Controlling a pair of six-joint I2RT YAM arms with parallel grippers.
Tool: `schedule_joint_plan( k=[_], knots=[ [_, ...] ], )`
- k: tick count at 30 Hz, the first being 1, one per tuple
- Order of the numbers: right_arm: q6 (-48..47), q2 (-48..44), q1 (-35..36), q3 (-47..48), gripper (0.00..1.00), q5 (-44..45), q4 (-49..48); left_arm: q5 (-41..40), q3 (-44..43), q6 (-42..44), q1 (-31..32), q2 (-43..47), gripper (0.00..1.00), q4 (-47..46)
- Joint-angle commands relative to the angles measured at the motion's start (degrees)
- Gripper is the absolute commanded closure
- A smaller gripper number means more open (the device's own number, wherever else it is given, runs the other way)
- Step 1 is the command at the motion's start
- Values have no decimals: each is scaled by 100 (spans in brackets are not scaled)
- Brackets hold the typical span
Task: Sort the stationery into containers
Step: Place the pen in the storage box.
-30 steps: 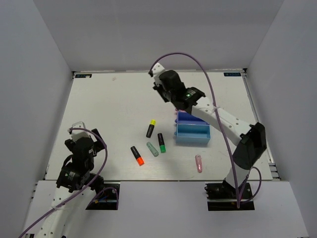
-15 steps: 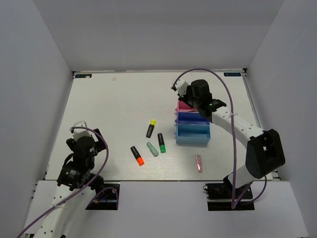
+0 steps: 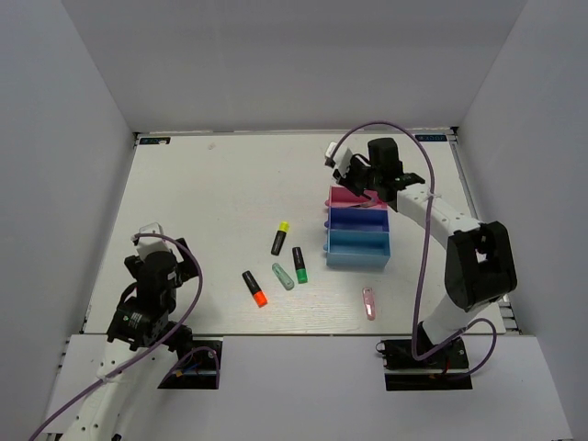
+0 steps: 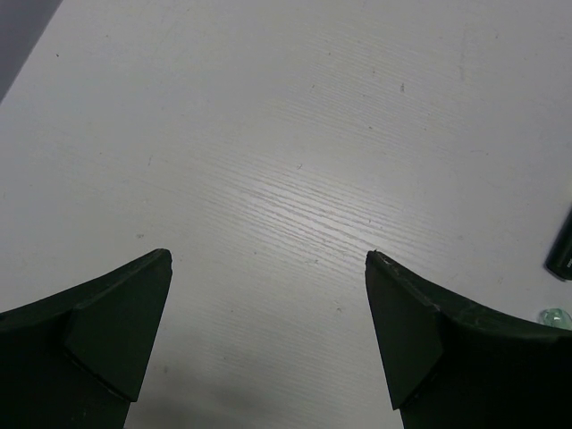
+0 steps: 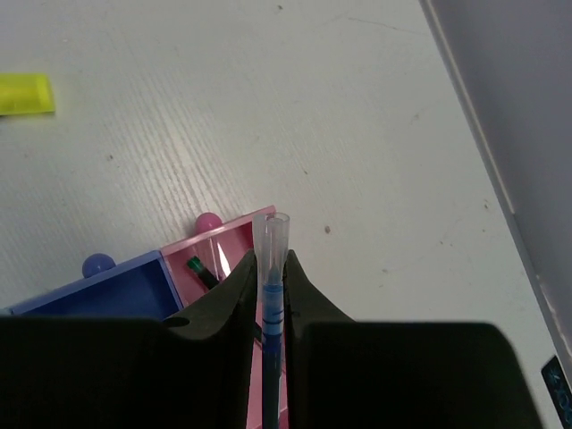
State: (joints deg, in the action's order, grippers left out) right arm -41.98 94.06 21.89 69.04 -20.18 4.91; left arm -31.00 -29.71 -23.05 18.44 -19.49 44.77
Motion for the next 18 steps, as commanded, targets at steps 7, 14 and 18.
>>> schedule_joint_plan(
  k=[7,14,18],
  knots=[
    [-364,332,-439,225,100,-1118,-210,42,1,55,-33,-134,0,-39],
    [-224,376,-642,-30,51,-1216,-411,941,123,413,-42,-222,0,-337],
    [-127,183,-712,-180,10,-1268,-614,2422,124,731,-33,-652,30,-829]
  ],
)
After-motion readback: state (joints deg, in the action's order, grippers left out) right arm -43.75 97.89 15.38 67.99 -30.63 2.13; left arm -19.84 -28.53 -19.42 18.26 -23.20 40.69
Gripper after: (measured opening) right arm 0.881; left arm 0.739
